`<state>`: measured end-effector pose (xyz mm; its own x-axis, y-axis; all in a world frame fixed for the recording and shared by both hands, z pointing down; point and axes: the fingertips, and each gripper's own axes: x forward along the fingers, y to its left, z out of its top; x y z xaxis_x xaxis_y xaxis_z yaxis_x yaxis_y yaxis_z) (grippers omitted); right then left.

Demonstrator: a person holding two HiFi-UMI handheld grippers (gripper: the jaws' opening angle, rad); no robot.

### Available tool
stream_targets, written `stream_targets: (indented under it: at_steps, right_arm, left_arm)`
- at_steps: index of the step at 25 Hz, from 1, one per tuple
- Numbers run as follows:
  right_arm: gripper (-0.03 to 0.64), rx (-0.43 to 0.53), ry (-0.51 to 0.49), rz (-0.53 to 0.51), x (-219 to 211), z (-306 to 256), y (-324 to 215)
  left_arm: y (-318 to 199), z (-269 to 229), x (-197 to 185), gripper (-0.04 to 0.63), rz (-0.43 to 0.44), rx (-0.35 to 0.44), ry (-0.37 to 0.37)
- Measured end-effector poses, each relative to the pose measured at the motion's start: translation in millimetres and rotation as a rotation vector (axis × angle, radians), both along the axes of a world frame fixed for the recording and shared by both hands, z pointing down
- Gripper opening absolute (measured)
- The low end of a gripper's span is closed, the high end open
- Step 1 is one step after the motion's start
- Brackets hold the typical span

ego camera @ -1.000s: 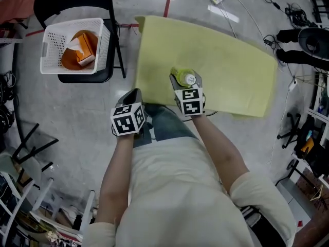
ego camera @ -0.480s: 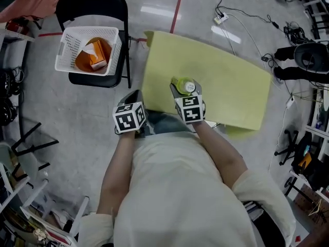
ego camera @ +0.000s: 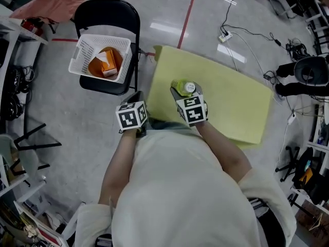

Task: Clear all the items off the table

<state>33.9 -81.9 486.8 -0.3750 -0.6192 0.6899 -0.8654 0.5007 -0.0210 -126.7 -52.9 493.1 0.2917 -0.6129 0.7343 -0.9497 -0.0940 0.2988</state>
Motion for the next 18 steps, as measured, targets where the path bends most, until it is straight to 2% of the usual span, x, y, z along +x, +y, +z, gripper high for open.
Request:
stream_targets:
  at_steps: [8,18]
  right_arm:
    - [0.269,0.01,-0.009,-0.084,-21.9,-14.3,-6.8]
    - [0.27,-0.013,-0.04,-0.136,-50.1,-17.8,-18.0]
  left_arm:
    - [-10.1,-19.7,-9.5,0.009,-0.007,0.05,-0.026]
    - [-11.3,-26.2,-38.4,0.009,-0.084,0.065,-0.034]
